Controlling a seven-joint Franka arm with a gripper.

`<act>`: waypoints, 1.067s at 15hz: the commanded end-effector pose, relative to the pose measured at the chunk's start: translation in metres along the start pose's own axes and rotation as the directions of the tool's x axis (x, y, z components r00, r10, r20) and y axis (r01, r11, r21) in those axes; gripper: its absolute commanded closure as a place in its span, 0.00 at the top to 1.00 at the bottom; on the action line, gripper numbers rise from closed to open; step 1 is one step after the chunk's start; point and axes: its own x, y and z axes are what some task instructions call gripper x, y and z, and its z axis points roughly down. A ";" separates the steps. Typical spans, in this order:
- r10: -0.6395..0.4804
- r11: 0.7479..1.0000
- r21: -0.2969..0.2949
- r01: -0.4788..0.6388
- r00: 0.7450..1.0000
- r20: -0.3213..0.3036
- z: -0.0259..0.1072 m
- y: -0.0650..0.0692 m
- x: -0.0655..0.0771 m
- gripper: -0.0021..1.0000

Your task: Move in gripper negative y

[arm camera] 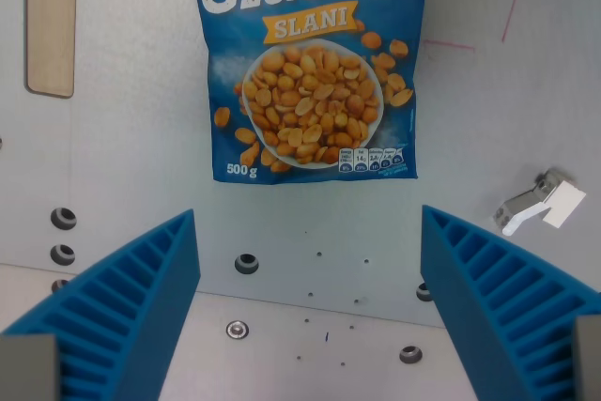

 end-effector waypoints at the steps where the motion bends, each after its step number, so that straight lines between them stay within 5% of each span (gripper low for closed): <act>1: 0.000 1.000 -0.001 0.000 1.000 -0.004 -0.002 -0.005 0.000 1.00; 16: 0.000 1.000 -0.001 0.000 1.000 -0.004 -0.002 -0.080 0.000 1.00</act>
